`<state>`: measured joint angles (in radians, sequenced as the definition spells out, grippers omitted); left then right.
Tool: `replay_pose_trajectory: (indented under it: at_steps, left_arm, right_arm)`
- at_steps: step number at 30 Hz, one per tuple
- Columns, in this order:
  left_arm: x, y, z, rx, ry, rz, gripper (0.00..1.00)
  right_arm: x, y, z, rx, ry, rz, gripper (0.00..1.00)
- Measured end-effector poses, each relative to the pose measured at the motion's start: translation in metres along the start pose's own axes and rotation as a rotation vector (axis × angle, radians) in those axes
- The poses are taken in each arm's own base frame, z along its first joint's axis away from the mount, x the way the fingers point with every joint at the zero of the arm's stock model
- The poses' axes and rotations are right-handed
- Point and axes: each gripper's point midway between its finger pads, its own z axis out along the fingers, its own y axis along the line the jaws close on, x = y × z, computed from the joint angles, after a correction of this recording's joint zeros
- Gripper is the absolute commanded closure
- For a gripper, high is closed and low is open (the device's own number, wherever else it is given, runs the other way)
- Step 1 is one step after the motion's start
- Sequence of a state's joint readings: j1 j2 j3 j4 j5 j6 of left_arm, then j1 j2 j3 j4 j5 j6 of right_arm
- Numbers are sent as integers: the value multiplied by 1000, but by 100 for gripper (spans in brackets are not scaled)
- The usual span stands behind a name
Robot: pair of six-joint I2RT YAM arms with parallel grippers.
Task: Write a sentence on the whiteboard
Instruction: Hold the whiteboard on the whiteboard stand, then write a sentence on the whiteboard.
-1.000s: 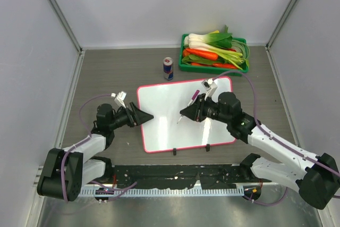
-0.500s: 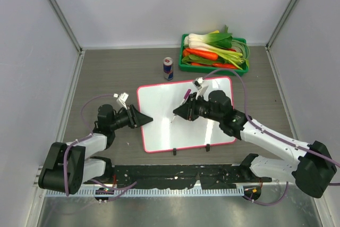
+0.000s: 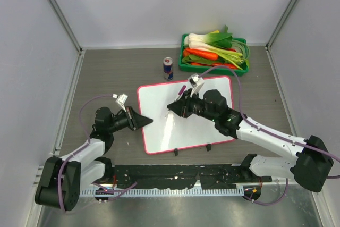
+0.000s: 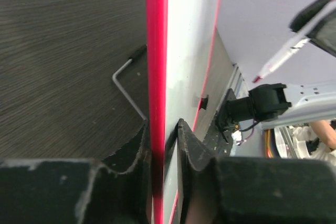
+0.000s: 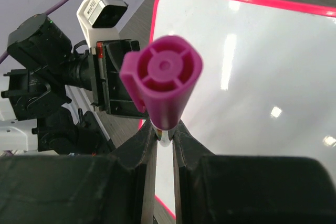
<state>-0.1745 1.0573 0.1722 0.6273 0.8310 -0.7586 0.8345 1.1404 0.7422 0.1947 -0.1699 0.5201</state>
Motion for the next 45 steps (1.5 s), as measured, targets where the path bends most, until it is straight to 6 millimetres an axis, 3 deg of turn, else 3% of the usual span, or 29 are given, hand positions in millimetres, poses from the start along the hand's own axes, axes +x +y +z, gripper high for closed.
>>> replay_pose_trajectory:
  at_steps: [4,8,18,24,33,45]
  left_arm:
    - [-1,-17,-3,57,0,5,93]
    - [0,-18,-3,58,4,-6,100]
    - [1,-15,-1,64,15,-14,100]
    - [1,-16,-1,68,12,-9,100]
    - [0,-17,-2,69,10,-6,100]
    - [0,-17,-2,70,10,-5,100]
  right_arm:
    - [-3,2,7,17,-33,-31,99]
    - [-2,4,14,32,-57,-58,99]
    - [-12,1,25,72,-133,-95,99]
    - [-1,-2,38,92,-118,-101,99]
    - [3,15,50,65,-108,-126,98]
    - [14,9,57,99,-89,-139,99]
